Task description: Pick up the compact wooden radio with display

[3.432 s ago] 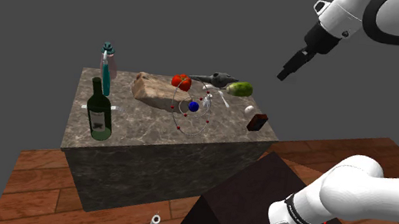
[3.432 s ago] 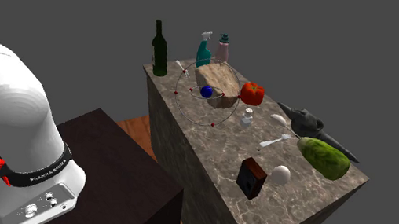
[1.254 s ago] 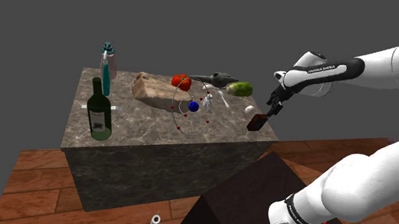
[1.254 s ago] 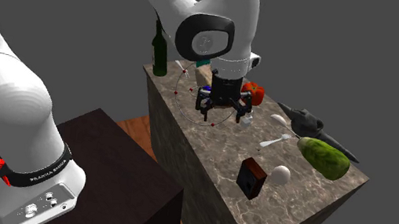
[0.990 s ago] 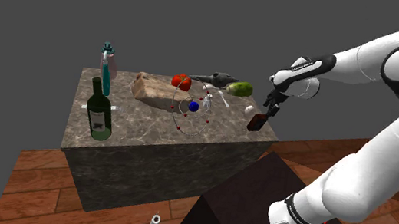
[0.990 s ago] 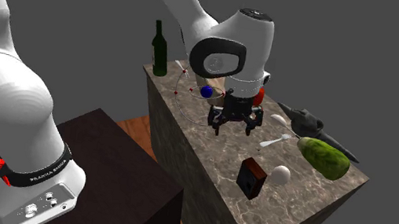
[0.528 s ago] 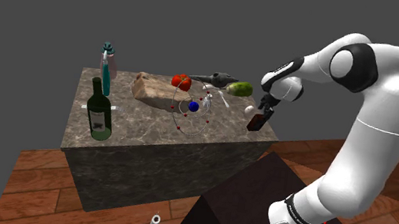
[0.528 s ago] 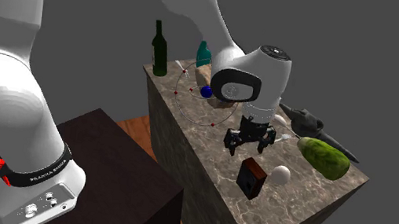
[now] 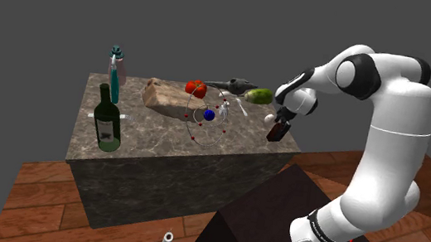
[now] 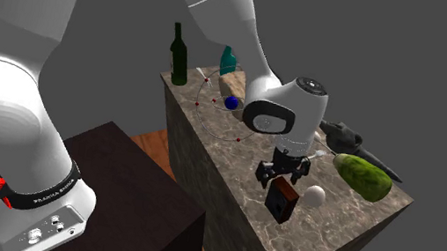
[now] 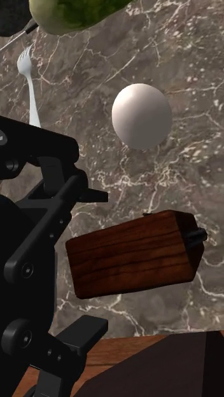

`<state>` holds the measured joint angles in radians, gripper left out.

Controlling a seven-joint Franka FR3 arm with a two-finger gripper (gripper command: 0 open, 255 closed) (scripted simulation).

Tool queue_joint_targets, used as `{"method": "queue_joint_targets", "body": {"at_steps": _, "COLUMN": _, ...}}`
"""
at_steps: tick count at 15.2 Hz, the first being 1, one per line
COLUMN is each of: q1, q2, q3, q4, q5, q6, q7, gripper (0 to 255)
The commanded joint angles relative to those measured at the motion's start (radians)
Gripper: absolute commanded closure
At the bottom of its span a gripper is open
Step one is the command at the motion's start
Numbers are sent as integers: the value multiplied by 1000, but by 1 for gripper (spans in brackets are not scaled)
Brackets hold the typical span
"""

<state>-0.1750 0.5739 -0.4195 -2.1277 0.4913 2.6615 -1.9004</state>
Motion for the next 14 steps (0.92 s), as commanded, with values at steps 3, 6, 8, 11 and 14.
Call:
{"method": "queue_joint_targets", "body": {"at_steps": 3, "q1": -17, "q2": 30, "q3": 20, "q4": 12, "q5": 19, "q6": 19, "q7": -15, "gripper": 0}}
{"method": "queue_joint_targets", "body": {"at_steps": 6, "q1": -17, "q2": 31, "q3": 20, "q4": 14, "q5": 19, "q6": 18, "q7": -14, "gripper": 255}}
{"method": "queue_joint_targets", "body": {"at_steps": 8, "q1": -17, "q2": 31, "q3": 20, "q4": 14, "q5": 19, "q6": 17, "q7": -14, "gripper": 255}}
{"method": "queue_joint_targets", "body": {"at_steps": 11, "q1": -17, "q2": 31, "q3": 20, "q4": 14, "q5": 19, "q6": 18, "q7": -14, "gripper": 255}}
{"method": "queue_joint_targets", "body": {"at_steps": 14, "q1": -11, "q2": 18, "q3": 12, "q4": 7, "q5": 11, "q6": 11, "q7": -9, "gripper": 255}}
